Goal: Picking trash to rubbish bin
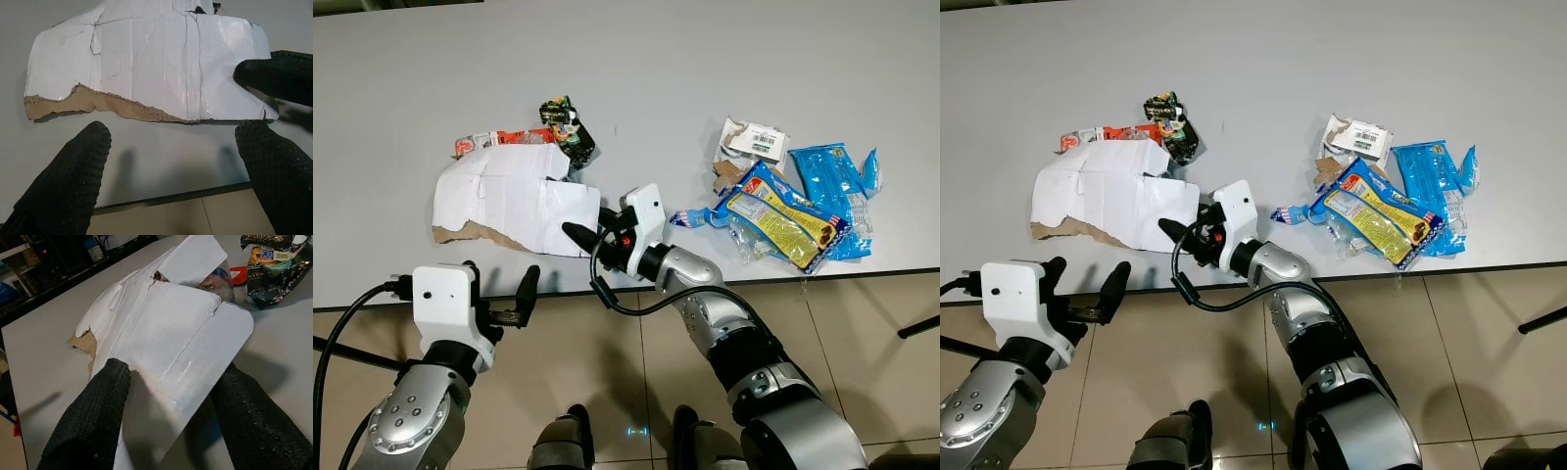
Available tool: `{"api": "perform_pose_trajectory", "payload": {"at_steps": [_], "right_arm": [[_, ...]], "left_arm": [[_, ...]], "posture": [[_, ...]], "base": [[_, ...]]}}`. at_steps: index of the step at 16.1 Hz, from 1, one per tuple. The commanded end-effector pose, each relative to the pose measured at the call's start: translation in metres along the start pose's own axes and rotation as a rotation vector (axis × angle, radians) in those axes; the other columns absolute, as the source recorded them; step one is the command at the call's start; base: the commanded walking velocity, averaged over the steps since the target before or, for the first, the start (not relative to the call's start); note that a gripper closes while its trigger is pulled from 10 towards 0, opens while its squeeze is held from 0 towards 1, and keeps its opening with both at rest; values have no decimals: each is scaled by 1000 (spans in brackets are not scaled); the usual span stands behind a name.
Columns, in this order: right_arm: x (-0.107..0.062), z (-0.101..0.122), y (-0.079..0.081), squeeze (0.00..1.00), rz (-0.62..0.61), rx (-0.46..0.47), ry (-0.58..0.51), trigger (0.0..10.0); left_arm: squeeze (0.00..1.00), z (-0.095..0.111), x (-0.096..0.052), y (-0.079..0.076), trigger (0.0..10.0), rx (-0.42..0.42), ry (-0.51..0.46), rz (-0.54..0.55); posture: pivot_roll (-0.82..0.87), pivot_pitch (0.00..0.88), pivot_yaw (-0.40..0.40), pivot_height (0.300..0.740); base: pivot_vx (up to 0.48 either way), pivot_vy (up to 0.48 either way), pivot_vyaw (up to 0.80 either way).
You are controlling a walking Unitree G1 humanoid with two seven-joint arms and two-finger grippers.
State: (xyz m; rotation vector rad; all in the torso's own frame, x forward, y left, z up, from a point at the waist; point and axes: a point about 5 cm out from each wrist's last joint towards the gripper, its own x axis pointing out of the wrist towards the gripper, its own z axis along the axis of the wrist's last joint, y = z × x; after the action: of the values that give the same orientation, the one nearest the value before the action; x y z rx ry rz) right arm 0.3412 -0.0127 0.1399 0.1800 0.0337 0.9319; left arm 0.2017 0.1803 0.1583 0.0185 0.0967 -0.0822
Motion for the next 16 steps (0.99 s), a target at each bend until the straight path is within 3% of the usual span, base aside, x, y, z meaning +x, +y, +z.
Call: {"api": "perform_pose_trajectory", "payload": {"at_steps": [1,16], "right_arm": [[1,-4,3,0,15,1,8,0],[1,-4,-1,0,-12,6,-9,0]], "left_arm": [[0,3,-4,2,10000,3,-9,9],[0,3,-3,1,10000,-13,-10,13]], "posture": [[192,288,58,740],[194,291,60,740]], "base": [[0,0,0],[0,0,0]]}}
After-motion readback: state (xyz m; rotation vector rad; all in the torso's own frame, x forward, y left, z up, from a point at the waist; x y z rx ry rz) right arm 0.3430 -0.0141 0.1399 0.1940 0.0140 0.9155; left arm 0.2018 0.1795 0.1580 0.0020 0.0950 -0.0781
